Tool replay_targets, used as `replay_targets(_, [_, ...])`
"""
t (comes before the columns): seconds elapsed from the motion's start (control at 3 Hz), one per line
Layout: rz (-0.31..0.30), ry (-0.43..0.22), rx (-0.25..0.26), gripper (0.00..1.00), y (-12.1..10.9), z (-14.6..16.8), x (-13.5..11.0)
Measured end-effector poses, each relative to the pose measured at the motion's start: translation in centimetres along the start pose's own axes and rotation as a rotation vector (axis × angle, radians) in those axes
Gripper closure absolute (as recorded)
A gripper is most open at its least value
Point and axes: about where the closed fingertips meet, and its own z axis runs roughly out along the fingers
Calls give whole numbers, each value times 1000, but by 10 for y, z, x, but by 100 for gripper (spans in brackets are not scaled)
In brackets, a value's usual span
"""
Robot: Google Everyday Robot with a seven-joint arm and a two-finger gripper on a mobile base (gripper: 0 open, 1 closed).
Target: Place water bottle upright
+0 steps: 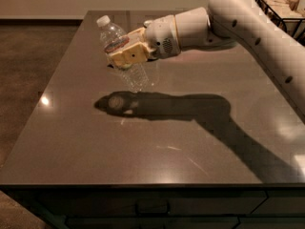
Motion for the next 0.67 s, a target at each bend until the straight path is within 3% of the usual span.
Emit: replay_targets(0.67, [37, -148, 86, 100, -8, -17, 10])
